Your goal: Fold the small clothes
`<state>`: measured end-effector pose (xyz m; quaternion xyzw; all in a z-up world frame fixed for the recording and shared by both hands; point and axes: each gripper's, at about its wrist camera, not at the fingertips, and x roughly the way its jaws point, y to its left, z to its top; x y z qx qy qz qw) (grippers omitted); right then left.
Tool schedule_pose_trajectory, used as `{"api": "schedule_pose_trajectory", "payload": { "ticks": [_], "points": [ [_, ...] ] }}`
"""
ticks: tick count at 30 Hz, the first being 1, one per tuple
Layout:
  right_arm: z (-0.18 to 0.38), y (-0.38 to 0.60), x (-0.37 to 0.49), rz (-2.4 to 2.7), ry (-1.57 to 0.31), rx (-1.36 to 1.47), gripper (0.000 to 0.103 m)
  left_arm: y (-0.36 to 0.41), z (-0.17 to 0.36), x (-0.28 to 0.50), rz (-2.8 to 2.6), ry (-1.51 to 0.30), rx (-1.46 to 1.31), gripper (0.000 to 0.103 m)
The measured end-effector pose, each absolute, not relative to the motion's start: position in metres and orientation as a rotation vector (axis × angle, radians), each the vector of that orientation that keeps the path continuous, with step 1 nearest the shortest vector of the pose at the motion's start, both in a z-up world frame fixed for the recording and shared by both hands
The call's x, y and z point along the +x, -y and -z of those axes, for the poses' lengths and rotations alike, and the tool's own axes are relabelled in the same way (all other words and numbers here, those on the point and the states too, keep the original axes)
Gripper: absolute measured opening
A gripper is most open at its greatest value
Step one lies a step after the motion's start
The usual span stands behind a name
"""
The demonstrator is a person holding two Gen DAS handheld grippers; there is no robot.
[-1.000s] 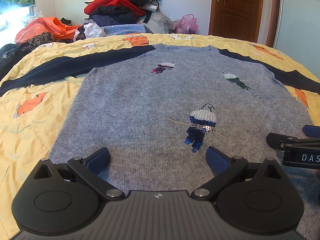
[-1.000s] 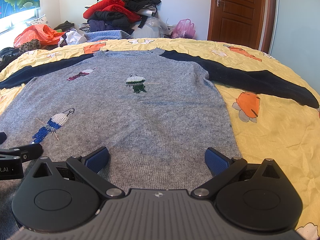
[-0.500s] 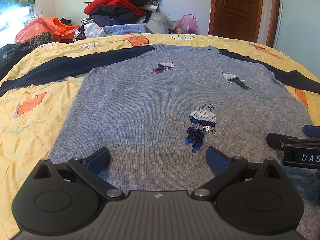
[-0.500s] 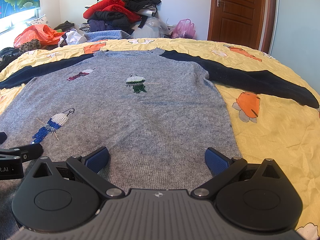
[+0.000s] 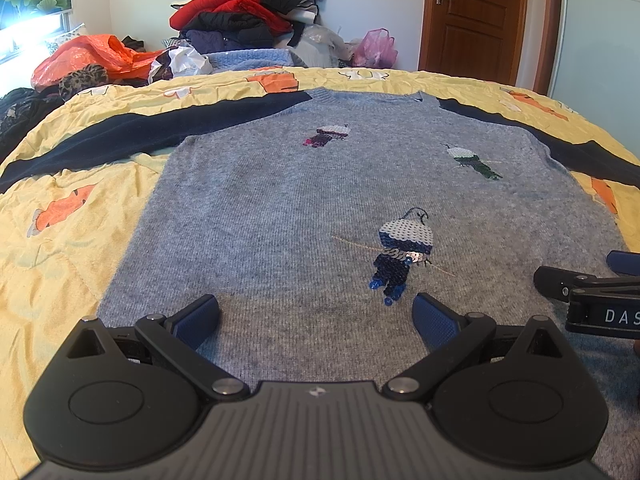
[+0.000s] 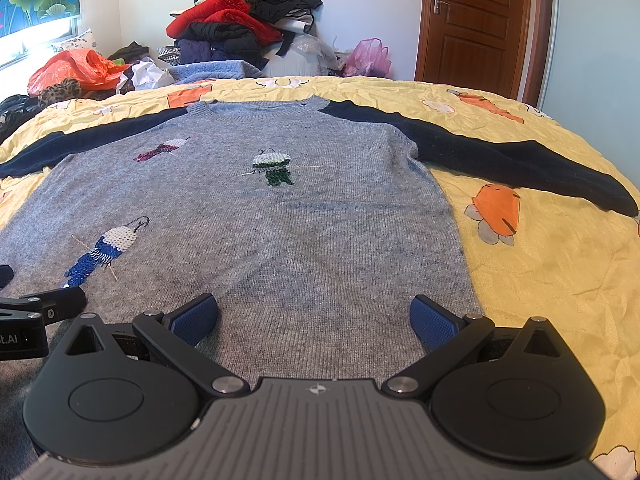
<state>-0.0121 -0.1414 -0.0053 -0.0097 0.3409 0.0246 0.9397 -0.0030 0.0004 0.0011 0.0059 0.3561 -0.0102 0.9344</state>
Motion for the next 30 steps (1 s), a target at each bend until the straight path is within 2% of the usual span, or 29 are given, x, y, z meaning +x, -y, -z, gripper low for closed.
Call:
{"api": "schedule_pose_trajectory", "payload": {
  "ticks": [20, 30],
  "points": [
    [-0.003, 0.149, -0.009, -0.097, -0.716, -0.007, 0.103, -0.001, -0.001, -0.004, 0.022, -0.727, 0.012, 0.103],
    [-0.038, 0.277, 0.02, -0.069, -0.561, 0.369, 0.103, 0.0, -0.001, -0.003, 0.022, -0.727, 0.012, 0.103]
  ]
}}
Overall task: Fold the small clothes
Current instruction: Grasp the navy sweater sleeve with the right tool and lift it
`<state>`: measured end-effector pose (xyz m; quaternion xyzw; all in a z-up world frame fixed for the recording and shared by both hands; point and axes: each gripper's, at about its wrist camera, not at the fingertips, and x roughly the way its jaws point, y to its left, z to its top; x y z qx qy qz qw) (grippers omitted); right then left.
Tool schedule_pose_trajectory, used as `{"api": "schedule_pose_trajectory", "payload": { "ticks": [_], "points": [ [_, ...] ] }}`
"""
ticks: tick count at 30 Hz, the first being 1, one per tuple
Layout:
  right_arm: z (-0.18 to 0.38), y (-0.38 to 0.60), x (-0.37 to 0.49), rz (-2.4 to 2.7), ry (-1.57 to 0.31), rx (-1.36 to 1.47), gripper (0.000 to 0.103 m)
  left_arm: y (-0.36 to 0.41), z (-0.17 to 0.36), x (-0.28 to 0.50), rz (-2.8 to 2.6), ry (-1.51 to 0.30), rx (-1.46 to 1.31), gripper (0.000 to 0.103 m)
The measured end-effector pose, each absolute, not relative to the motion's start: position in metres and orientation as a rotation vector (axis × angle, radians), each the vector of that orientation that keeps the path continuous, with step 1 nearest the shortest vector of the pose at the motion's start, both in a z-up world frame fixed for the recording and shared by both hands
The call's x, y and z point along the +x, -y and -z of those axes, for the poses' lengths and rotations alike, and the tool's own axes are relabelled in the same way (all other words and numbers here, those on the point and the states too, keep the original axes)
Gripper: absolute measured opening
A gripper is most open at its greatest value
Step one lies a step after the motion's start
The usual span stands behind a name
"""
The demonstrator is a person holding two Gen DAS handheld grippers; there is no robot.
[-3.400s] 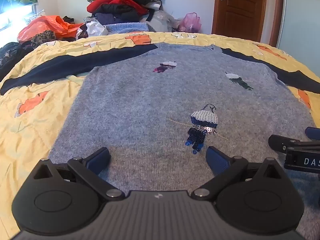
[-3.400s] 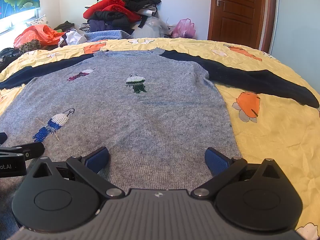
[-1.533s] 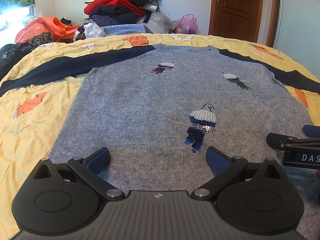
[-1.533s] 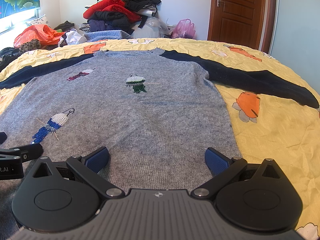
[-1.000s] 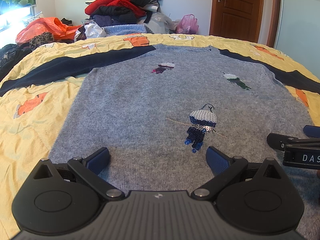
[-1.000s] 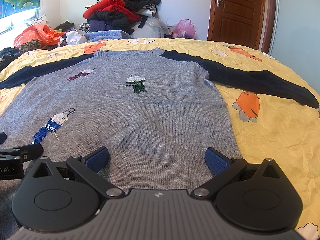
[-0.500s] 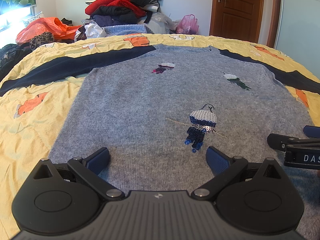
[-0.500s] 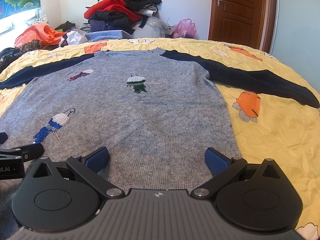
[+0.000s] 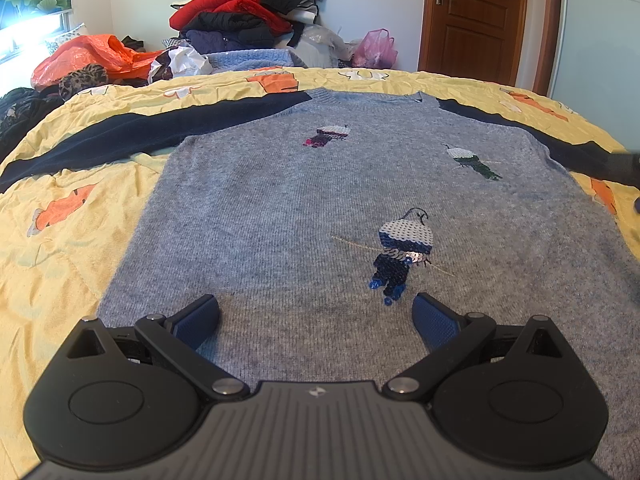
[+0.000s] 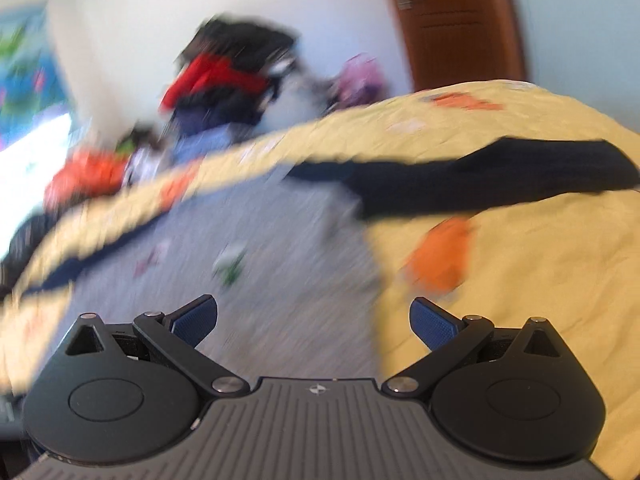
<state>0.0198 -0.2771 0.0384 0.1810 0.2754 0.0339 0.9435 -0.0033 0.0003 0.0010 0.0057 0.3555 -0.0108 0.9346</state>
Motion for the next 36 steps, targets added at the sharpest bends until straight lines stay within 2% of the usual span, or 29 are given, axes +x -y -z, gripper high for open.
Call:
{"api": "schedule_pose_trajectory", "payload": {
  "ticks": [4, 12, 18, 20, 21, 22, 28, 32, 36],
  "points": [
    [-0.04, 0.35, 0.041, 0.063, -0.491, 0.469, 0.101, -0.001, -0.001, -0.004, 0.022, -0.727, 0.012, 0.103],
    [0.001, 0.488, 0.072, 0.319, -0.436, 0.929, 0.087, -0.001, -0.001, -0.004, 0.022, -0.727, 0.011, 0.103],
    [0.018, 0.505, 0.101, 0.343, -0.419, 0.92, 0.074, 0.0, -0.001, -0.003, 0.022, -0.726, 0.011, 0.103],
    [0.021, 0.505, 0.111, 0.376, -0.432, 0.872, 0.057, -0.001, -0.001, -0.004, 0.023, -0.726, 0.01, 0.103],
    [0.019, 0.507, 0.12, 0.391, -0.455, 0.853, 0.033, -0.001, -0.001, -0.004, 0.023, -0.726, 0.01, 0.103],
    [0.021, 0.506, 0.125, 0.403, -0.474, 0.837, 0.017, 0.0, -0.001, -0.003, 0.022, -0.726, 0.011, 0.103],
    [-0.018, 0.466, 0.127, 0.368, -0.421, 0.667, 0.017, 0.001, -0.002, -0.003, 0.024, -0.726, 0.008, 0.103],
    [-0.061, 0.366, 0.137, 0.125, -0.382, 0.462, 0.017, 0.001, -0.002, -0.003, 0.024, -0.726, 0.008, 0.103],
    [-0.059, 0.248, 0.162, -0.16, -0.472, 0.3, 0.017, 0.001, -0.002, -0.003, 0.024, -0.726, 0.008, 0.103]
  ]
}}
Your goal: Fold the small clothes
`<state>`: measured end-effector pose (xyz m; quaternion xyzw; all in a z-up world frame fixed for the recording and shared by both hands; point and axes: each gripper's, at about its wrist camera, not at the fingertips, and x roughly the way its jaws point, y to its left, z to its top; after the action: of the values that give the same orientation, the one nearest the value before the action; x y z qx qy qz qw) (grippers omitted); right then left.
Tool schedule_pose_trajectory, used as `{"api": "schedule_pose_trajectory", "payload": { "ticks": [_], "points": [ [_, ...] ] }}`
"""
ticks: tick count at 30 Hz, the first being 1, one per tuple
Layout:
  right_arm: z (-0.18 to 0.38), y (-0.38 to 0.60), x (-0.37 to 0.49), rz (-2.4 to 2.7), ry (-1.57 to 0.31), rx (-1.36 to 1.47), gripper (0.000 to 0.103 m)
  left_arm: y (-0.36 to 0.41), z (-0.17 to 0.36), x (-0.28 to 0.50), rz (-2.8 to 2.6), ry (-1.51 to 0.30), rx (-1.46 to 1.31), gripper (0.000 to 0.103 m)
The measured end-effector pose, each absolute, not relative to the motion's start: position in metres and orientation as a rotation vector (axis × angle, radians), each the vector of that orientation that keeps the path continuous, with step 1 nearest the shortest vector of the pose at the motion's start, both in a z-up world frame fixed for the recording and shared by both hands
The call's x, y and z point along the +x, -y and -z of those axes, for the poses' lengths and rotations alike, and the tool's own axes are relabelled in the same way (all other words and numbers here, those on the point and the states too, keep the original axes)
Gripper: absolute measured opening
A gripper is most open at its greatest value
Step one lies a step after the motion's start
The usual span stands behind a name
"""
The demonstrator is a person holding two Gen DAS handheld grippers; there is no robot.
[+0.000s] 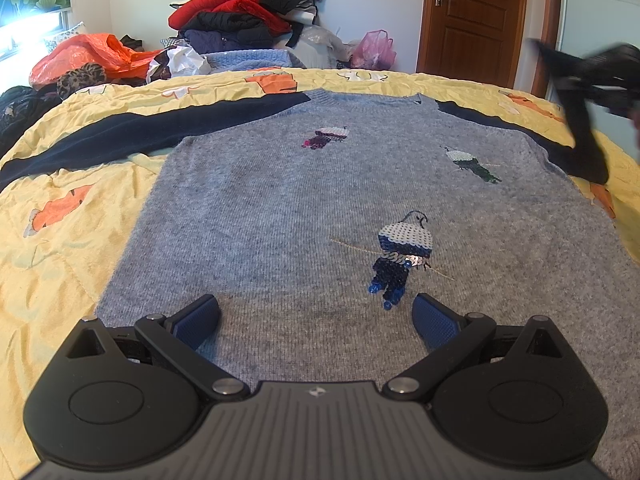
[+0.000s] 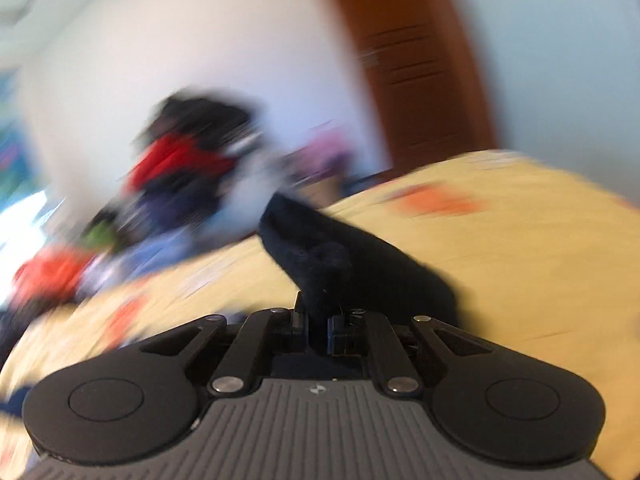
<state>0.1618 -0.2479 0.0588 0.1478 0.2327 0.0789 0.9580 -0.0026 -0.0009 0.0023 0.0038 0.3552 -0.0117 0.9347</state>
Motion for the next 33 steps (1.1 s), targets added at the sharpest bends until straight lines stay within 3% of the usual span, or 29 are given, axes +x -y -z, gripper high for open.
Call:
{"api": "schedule_pose_trajectory", "payload": {
  "ticks": [8, 9, 10, 12, 16, 23, 28, 31, 33],
  "points": [
    [-0.005, 0.119, 0.158, -0.283, -0.629, 0.067, 0.021, 0.001, -0.003, 0.0, 0.026, -0.725, 0.004, 0.103],
    [-0.008, 0.118, 0.151, -0.281, -0.6, 0.067, 0.026, 0.002, -0.003, 0.0, 0.028, -0.724, 0.005, 0.103],
    [-0.012, 0.12, 0.142, -0.28, -0.588, 0.084, 0.043, 0.002, -0.004, 0.0, 0.031, -0.724, 0.006, 0.103],
    [-0.017, 0.144, 0.117, -0.313, -0.558, 0.179, 0.055, 0.0, -0.004, 0.001, 0.045, -0.721, -0.004, 0.103],
    [-0.008, 0.174, 0.083, -0.355, -0.565, 0.213, 0.056, -0.014, -0.013, 0.012, 0.074, -0.737, -0.124, 0.103],
    [0.01, 0.206, 0.084, -0.349, -0.601, 0.429, 0.056, -0.029, -0.044, 0.089, 0.269, -0.73, -0.632, 0.103],
    [0.013, 0.209, 0.081, -0.372, -0.588, 0.453, 0.059, 0.012, -0.035, 0.168, 0.348, -0.803, -0.659, 0.103],
    [0.012, 0.212, 0.08, -0.375, -0.579, 0.48, 0.06, 0.031, -0.02, 0.193, 0.339, -0.881, -0.664, 0.092],
    [0.011, 0.213, 0.08, -0.38, -0.575, 0.496, 0.061, 0.043, -0.016, 0.2, 0.36, -0.906, -0.638, 0.075]
  ]
}}
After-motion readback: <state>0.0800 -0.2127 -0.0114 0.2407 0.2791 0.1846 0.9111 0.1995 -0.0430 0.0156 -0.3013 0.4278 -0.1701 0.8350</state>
